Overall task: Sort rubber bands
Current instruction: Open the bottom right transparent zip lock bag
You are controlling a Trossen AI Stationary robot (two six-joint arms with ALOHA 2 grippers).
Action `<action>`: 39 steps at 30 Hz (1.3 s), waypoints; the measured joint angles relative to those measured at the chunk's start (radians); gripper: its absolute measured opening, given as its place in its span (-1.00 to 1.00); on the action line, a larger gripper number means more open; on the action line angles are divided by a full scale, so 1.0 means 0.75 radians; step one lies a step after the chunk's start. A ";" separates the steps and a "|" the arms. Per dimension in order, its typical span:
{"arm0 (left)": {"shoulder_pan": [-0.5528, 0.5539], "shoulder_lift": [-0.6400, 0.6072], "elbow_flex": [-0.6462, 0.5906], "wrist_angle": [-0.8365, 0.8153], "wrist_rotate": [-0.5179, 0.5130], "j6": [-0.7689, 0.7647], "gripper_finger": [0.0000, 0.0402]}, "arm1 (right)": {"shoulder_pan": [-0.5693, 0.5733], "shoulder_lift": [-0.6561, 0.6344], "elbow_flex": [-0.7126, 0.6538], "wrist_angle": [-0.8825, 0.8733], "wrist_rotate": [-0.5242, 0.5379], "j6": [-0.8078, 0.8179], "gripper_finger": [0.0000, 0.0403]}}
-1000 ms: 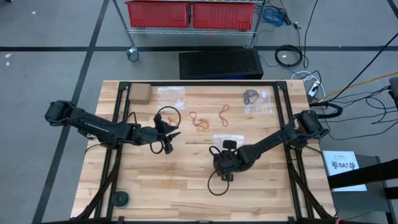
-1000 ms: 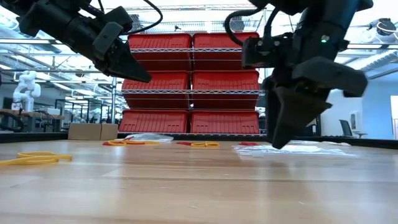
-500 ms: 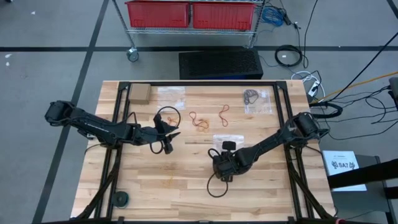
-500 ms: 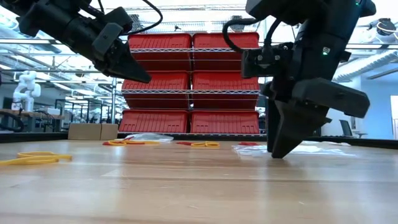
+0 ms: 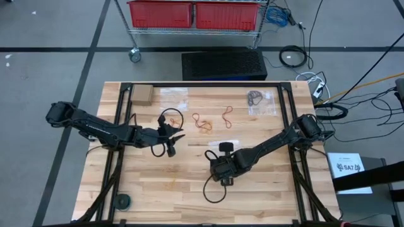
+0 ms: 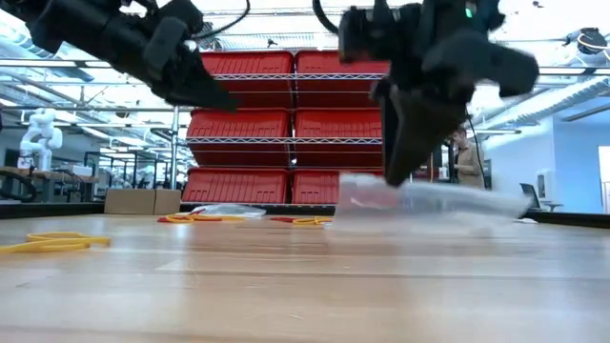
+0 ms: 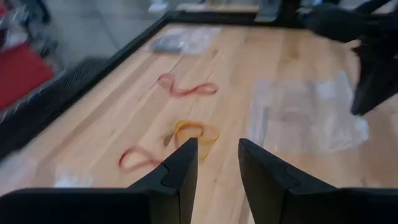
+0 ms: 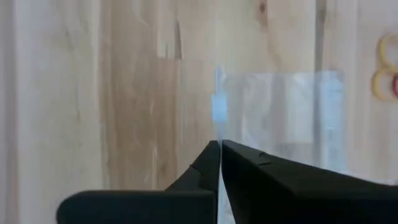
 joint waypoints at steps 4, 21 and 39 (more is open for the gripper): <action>-0.023 0.000 0.000 0.126 0.103 0.142 -0.40 | -0.012 0.000 0.131 -0.102 0.002 -0.053 -0.99; -0.082 0.056 0.000 0.321 0.454 0.157 -0.40 | -0.127 -0.002 0.466 -0.211 0.109 -0.178 -1.00; -0.089 0.279 0.083 0.424 0.442 0.157 -0.30 | -0.127 -0.004 0.479 -0.108 0.116 -0.234 -1.00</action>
